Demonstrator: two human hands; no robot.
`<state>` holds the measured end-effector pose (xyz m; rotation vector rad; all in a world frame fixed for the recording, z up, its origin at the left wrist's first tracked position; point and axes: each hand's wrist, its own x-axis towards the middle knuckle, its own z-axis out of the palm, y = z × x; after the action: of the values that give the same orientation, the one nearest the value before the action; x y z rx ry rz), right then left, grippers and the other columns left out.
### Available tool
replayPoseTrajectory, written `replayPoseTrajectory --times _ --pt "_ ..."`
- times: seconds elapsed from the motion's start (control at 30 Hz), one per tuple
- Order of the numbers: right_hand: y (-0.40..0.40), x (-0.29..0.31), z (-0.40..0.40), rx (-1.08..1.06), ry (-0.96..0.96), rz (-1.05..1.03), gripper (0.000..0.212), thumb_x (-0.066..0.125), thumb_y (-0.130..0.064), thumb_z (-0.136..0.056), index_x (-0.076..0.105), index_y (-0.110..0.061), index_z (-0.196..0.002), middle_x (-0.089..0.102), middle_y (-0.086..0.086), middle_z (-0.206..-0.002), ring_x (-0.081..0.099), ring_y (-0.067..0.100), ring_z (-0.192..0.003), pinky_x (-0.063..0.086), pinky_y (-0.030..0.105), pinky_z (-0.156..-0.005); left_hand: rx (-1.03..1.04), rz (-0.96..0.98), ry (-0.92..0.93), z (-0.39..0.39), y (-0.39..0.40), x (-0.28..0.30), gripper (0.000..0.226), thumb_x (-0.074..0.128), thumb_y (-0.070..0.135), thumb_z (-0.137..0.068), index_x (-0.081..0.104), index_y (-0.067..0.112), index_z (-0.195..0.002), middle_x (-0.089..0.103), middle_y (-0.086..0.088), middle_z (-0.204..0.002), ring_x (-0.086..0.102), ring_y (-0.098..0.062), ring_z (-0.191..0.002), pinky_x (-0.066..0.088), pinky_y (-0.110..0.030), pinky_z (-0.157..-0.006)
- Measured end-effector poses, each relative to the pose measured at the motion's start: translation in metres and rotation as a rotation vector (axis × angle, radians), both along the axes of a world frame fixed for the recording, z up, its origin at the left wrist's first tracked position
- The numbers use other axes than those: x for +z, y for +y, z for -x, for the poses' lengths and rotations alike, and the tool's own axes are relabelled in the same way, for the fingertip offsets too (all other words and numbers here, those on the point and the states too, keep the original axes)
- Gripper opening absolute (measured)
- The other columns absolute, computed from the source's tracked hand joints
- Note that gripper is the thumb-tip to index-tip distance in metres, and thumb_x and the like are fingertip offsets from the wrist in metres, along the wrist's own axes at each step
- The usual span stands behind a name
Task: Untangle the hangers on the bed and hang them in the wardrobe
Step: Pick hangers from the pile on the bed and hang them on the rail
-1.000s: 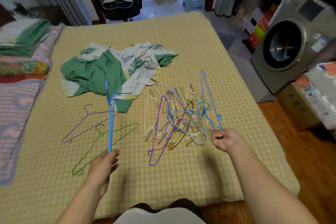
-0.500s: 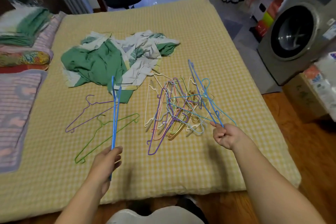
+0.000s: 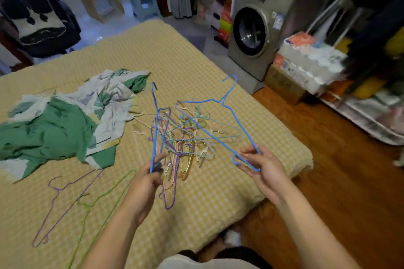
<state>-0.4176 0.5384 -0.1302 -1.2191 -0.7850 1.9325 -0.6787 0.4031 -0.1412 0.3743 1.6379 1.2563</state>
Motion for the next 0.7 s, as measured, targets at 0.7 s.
replayPoseTrajectory --times 0.7 --pt "-0.492 0.005 -0.206 -1.421 -0.506 0.184 0.018 0.045 -0.026 -0.105 0.06 -0.022 -0.096 0.062 0.006 -0.099 0.059 0.018 -0.084 0.044 0.026 -0.065 -1.502 0.059 0.051 -0.297 -0.127 0.005 0.007 0.056 0.021 -0.095 0.063 0.019 -0.097 0.062 -0.003 -0.076 0.054 -0.014 -0.069 0.033 -0.028 -0.061"
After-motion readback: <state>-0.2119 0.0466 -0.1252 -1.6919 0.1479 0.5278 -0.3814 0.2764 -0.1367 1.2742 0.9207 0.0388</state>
